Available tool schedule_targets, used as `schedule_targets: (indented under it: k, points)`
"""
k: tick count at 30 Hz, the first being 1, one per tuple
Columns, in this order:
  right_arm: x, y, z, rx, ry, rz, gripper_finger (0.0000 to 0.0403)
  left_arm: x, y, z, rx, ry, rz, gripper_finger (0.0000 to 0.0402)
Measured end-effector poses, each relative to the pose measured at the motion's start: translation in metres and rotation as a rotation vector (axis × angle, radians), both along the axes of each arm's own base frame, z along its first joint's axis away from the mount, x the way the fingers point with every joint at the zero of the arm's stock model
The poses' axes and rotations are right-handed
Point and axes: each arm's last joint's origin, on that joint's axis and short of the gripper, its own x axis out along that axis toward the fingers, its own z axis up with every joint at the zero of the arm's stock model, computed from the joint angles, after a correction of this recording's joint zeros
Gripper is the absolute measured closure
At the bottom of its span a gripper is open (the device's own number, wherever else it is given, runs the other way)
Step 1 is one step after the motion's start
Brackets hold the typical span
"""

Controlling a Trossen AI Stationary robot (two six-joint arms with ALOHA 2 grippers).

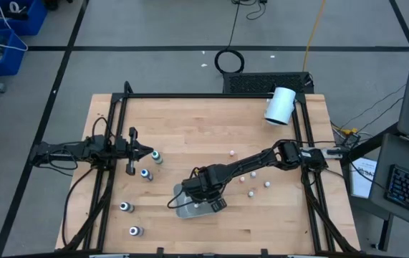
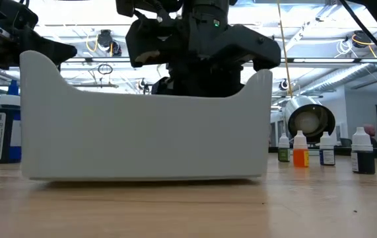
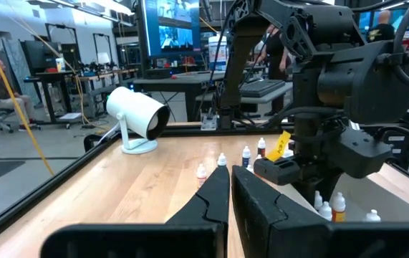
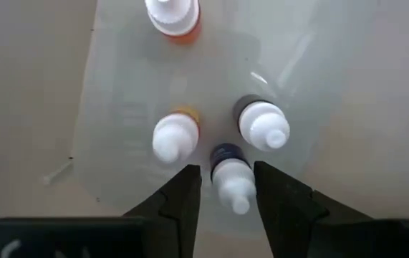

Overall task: Pick & Place food coloring
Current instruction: Put the small blue food coloring bottle in the gray bin

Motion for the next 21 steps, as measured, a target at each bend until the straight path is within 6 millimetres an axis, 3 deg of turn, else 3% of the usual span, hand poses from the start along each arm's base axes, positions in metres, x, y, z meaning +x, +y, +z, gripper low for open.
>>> schedule_targets:
  k: [13, 21]
  points:
    - [-0.001, 0.003, 0.001, 0.004, 0.001, -0.013, 0.0281, 0.0, 0.0, 0.0, 0.0, 0.0, 0.0, 0.0376]
    - [-0.003, 0.005, 0.015, 0.021, -0.04, -0.019, 0.028, 0.0, 0.0, 0.0, 0.0, 0.0, 0.0, 0.0376]
